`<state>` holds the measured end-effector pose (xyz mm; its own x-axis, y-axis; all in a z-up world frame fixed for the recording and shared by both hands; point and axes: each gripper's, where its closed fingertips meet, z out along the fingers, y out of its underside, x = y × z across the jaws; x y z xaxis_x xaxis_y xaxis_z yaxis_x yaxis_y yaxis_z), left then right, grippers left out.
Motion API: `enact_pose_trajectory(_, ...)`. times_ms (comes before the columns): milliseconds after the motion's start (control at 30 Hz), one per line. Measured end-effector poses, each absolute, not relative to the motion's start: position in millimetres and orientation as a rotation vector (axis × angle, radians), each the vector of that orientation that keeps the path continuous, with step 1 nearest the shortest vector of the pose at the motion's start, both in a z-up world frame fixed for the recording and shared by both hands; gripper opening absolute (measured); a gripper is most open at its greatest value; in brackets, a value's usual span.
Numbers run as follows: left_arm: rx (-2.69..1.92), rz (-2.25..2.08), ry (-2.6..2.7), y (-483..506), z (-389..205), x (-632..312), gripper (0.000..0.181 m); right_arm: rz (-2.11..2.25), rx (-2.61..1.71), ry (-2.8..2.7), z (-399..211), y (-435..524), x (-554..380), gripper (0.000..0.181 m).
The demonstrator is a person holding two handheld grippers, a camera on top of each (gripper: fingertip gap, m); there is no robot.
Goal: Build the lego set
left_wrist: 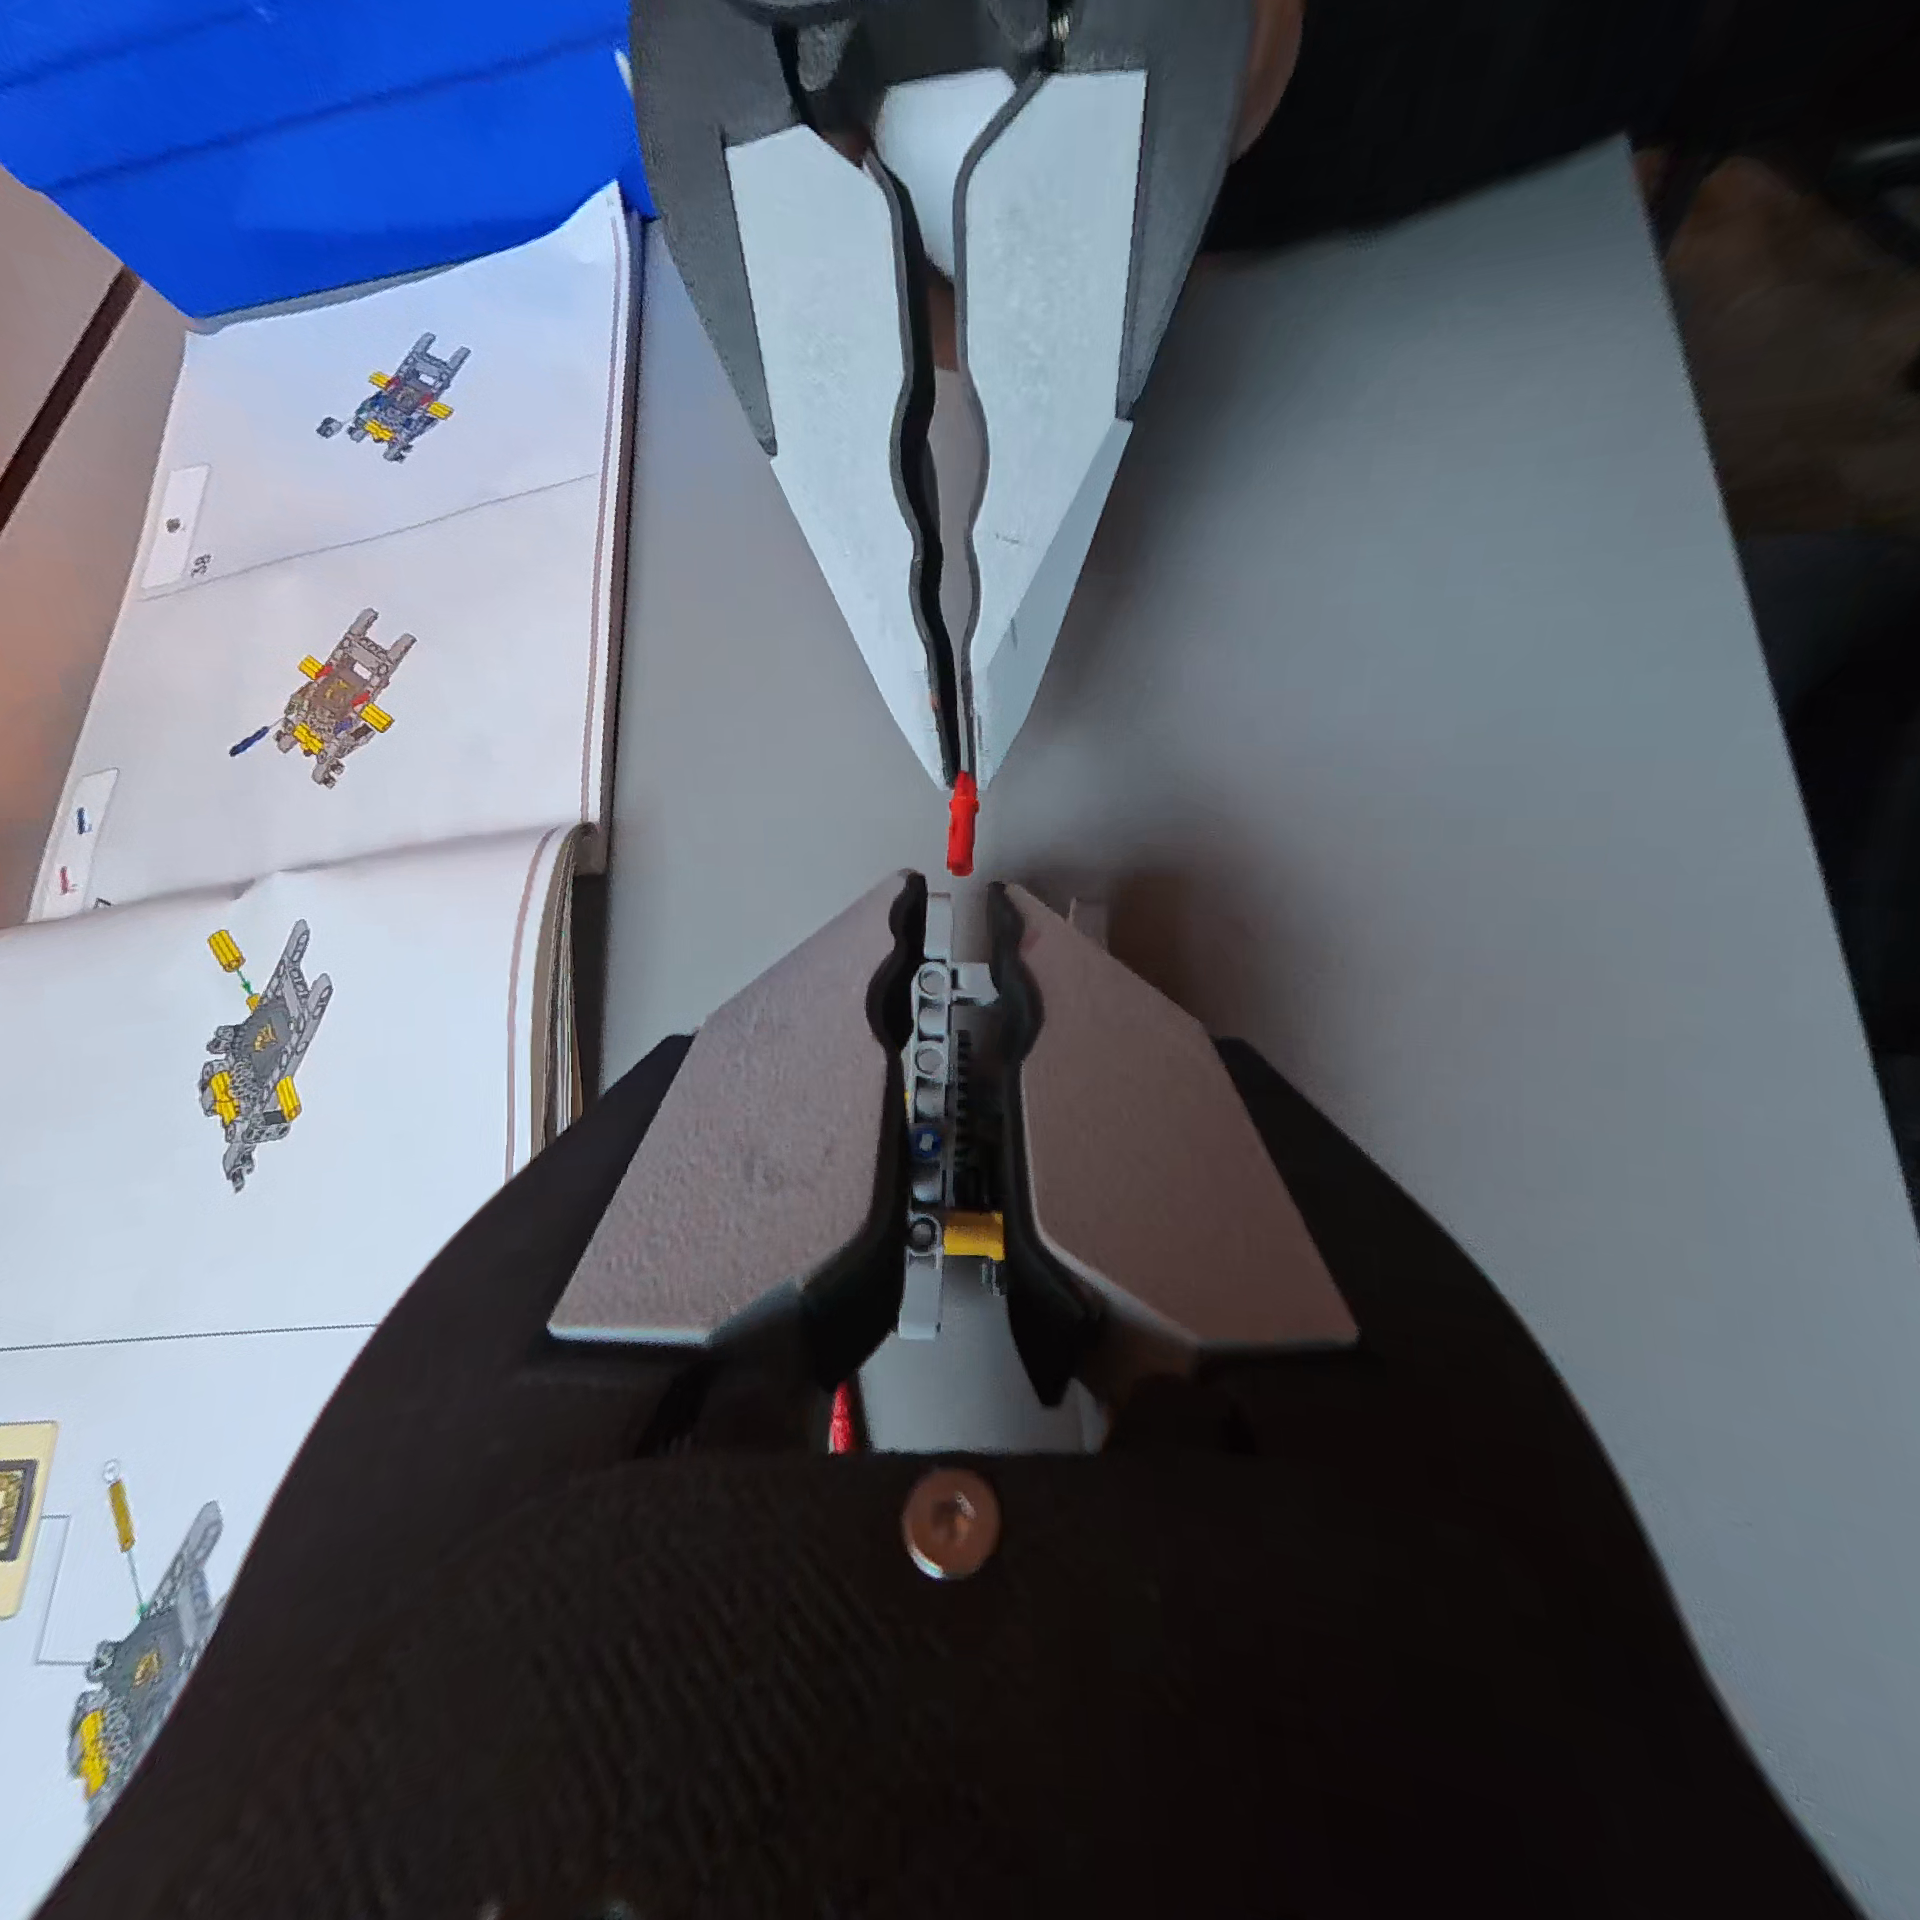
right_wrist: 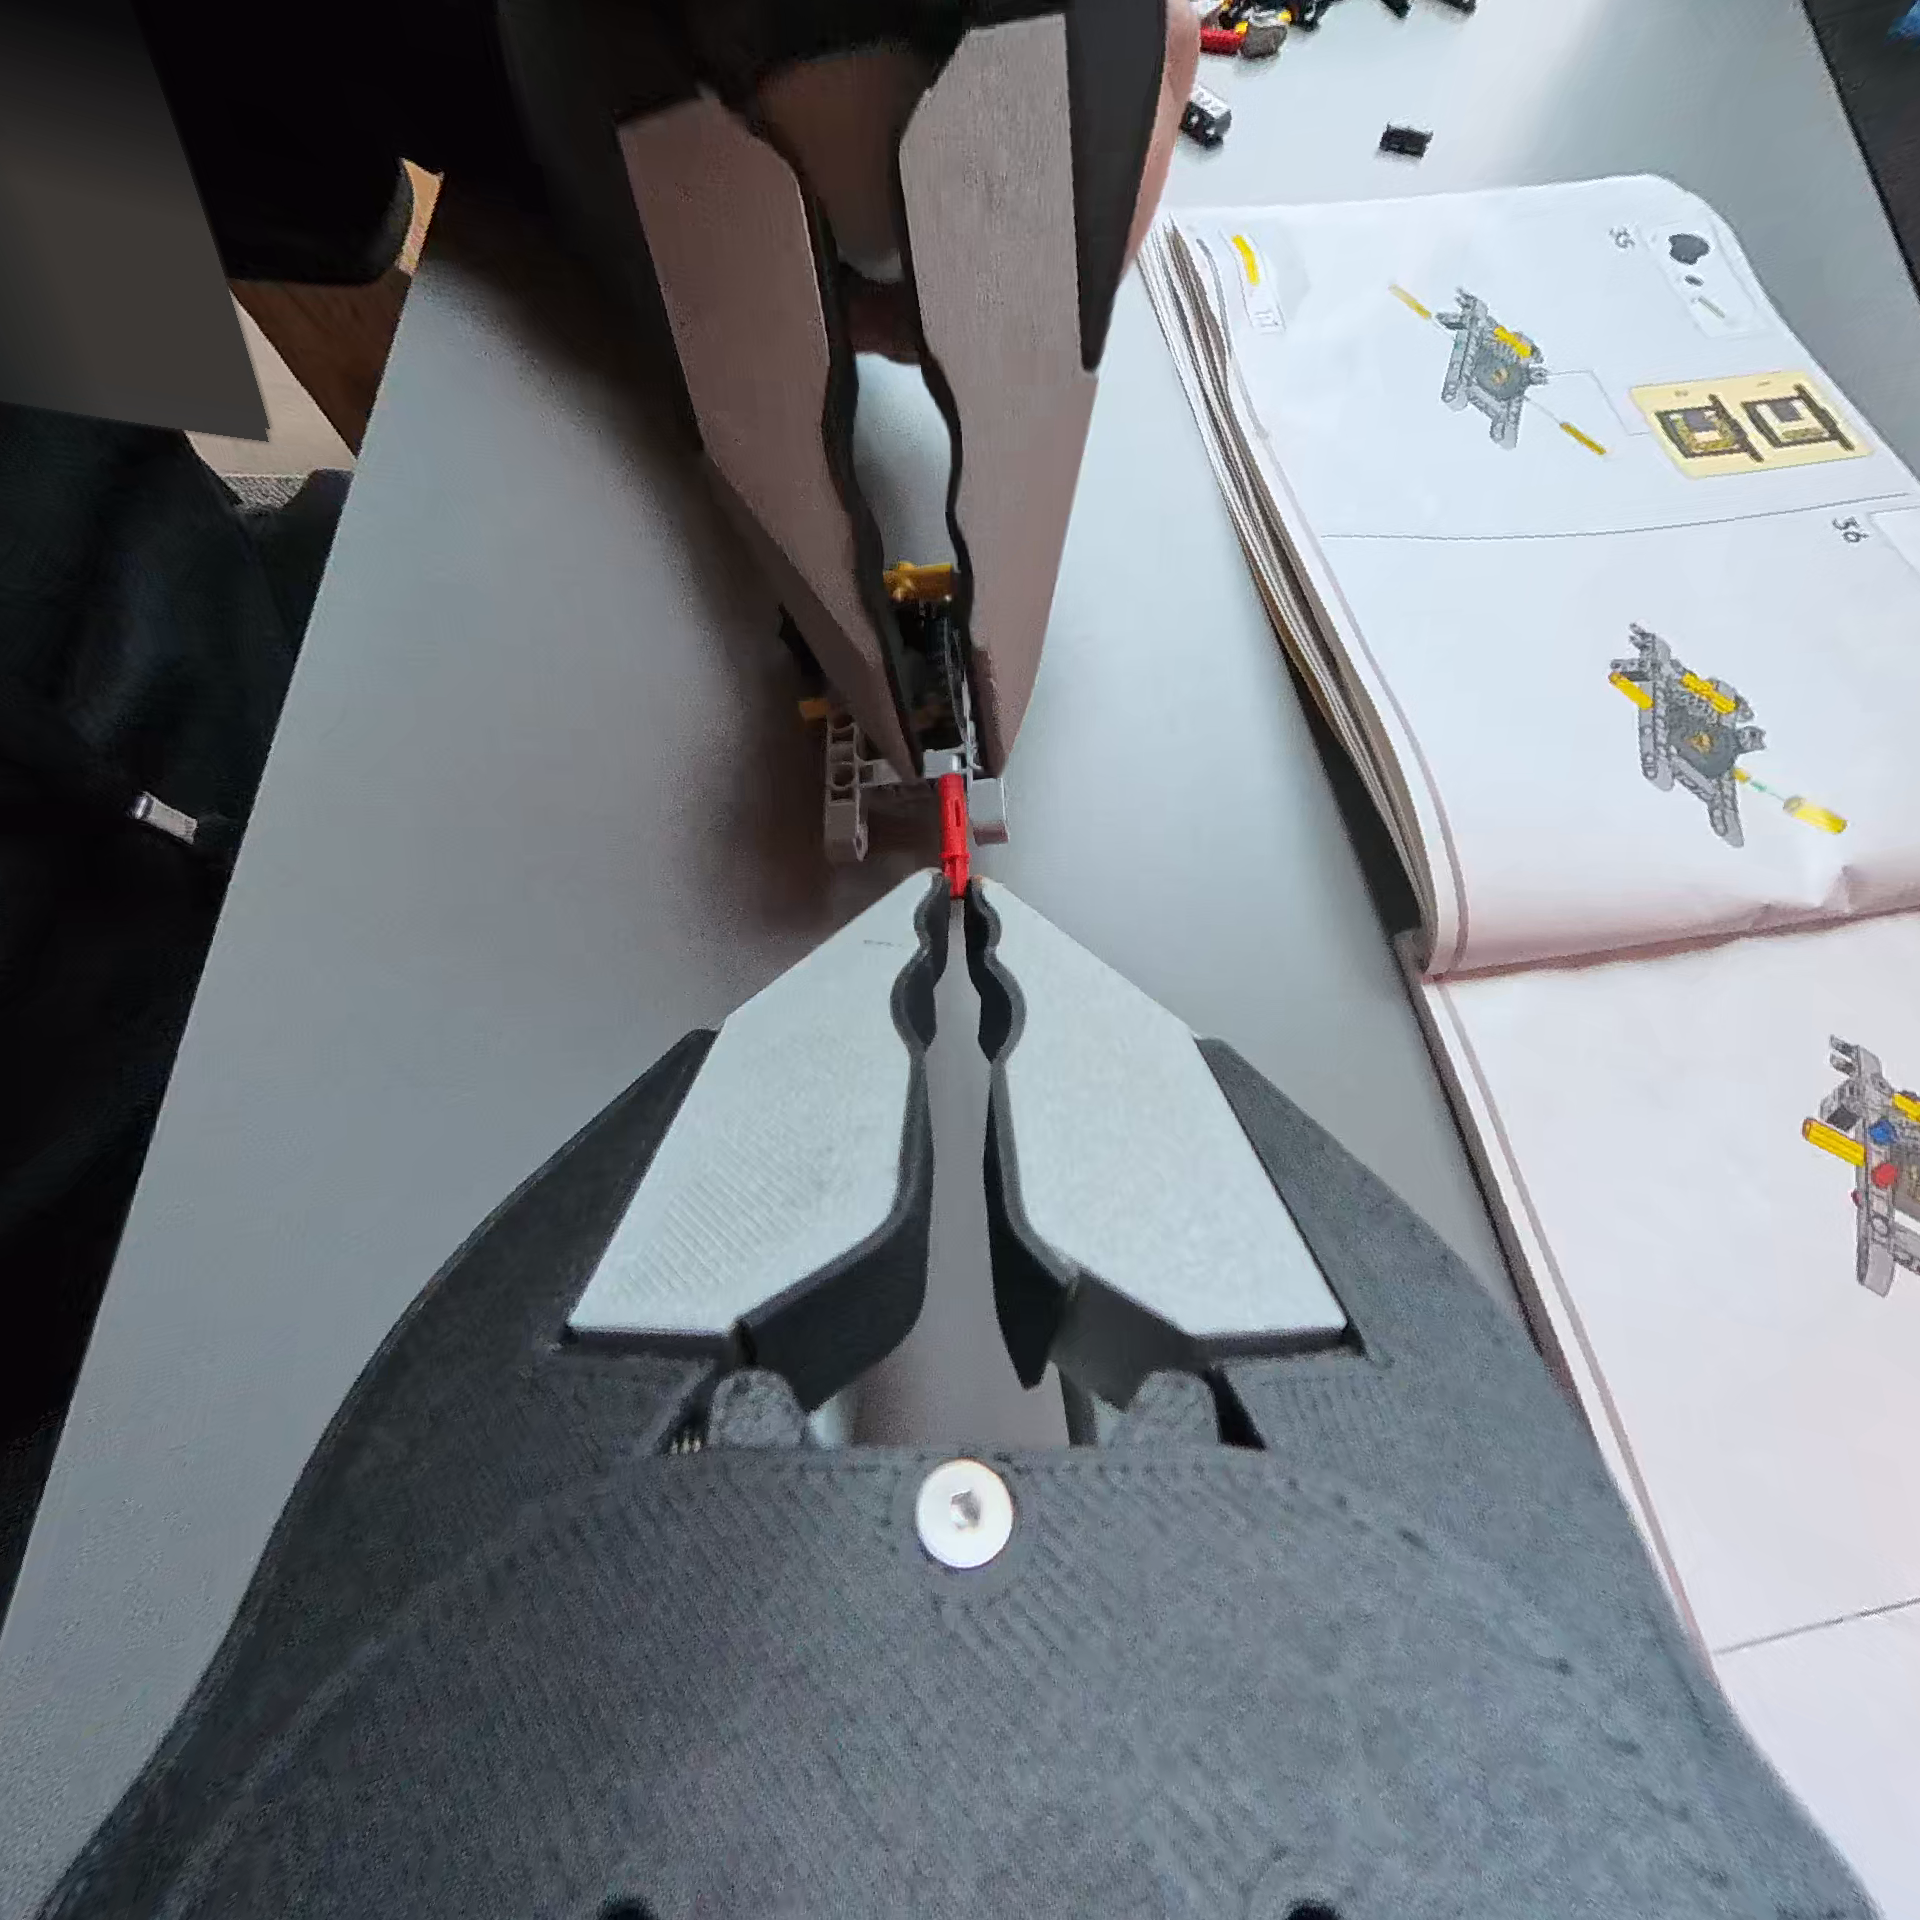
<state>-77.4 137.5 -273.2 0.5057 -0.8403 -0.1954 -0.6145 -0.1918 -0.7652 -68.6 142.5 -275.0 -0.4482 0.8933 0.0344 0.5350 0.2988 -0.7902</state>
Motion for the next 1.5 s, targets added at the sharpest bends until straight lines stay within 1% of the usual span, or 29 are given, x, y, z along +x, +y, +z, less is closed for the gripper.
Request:
enact_pose_trajectory(200, -1.887, -0.349, 1.208, 136.8, -272.3, -73.0, 0.003, 1.073, -1.31, -2.097, -277.8, 138.7, -71.0, 0.0)
enact_pose_trajectory(467, -1.882, -0.331, 1.203, 138.9, -272.8, -75.5, 0.003, 1.141, -1.339, -2.05, -275.0, 141.0, -73.2, 0.0)
enact_pose_trajectory(667, -1.847, -0.42, 1.086, 144.7, -254.3, -79.3, 0.002, 1.308, -1.315, -1.899, -255.1, 146.3, -77.5, 0.0)
enact_pose_trajectory(767, -1.821, -0.524, 1.004, 146.8, -242.1, -81.6, 0.002, 1.414, -1.309, -1.827, -243.3, 147.9, -77.0, 0.006)
enact_pose_trajectory(833, -1.825, -0.577, 0.965, 148.1, -239.4, -83.7, 0.002, 1.437, -1.298, -1.798, -238.7, 148.8, -77.7, 0.012)
enact_pose_trajectory(900, -1.821, -0.644, 0.936, 147.1, -236.2, -83.0, 0.002, 1.422, -1.267, -1.77, -233.8, 149.6, -79.4, 0.014)
enact_pose_trajectory(1000, -1.804, -0.73, 0.898, 145.4, -229.2, -81.0, 0.002, 1.342, -1.217, -1.773, -232.1, 148.3, -81.1, 0.013)
enact_pose_trajectory(1133, -1.8, -0.776, 0.876, 145.1, -226.5, -80.8, 0.002, 1.225, -1.128, -1.759, -225.7, 146.8, -82.8, 0.001)
enact_pose_trajectory(1367, -1.801, -0.824, 0.858, 144.4, -225.1, -79.9, 0.002, 1.234, -1.117, -1.756, -223.4, 146.0, -82.5, 0.001)
enact_pose_trajectory(1500, -1.816, -0.772, 0.874, 146.1, -230.2, -79.4, 0.002, 1.23, -1.162, -1.787, -229.7, 146.9, -81.2, 0.001)
